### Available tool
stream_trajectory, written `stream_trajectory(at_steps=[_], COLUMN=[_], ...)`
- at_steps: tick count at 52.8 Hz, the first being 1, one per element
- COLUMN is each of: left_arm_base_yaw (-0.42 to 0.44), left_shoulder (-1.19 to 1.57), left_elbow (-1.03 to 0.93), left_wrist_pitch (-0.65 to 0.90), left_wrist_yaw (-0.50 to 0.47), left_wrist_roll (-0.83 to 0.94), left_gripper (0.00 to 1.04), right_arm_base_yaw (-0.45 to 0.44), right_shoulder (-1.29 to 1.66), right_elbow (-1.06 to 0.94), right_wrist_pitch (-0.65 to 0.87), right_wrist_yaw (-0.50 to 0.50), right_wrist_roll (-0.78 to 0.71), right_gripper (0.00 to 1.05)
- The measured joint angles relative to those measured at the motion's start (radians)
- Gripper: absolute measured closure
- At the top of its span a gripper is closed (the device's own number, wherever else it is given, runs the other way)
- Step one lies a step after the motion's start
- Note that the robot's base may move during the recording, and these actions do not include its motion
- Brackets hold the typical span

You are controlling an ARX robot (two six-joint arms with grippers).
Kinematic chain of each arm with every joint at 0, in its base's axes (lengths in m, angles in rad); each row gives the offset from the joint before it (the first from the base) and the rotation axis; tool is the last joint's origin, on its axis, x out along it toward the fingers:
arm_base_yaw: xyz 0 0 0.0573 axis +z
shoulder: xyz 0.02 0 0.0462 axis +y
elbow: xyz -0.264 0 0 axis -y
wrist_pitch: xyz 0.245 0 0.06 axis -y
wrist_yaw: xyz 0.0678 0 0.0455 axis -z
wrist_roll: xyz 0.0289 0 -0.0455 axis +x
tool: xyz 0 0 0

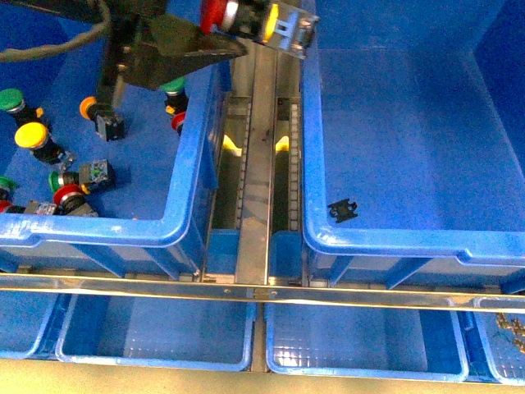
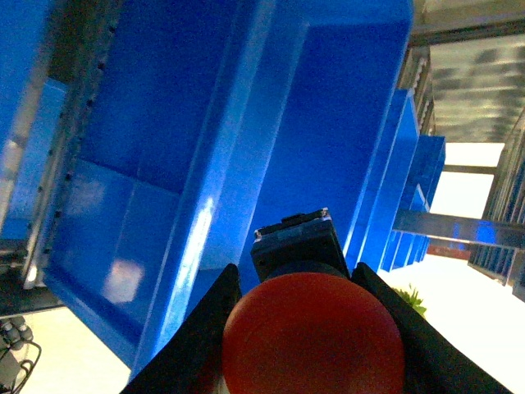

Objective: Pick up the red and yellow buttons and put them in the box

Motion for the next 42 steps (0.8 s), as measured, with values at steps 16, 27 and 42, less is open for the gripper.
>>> stream_trajectory(at_steps=[16,27,42], left_arm_base_yaw=[-0.186,-0.206,-0.229], left_shoulder=[0.082,0.139,0.143], left_elbow=[0.095,0.169,0.196], left_wrist_pitch=[0.032,-0.014,-0.017], left_wrist_yaw=[-0.059,-0.072,-0.081], left_wrist_roll=[-0.101,-0.080,-0.077], left_gripper=[0.72,0.72,0.72], right_arm_base_yaw=[0.000,-0.014,-0.026], right_shoulder=[0.000,0.063,0.657], right_elbow=[0.000,0.046,0.131], right_wrist_pitch=[0.000,-0.135,0.048], right_wrist_yaw=[0.000,-0.075,-0.277], right_wrist_roll=[0.000,-0.070,-0.600], right_gripper=[0.07,0.07,0.07])
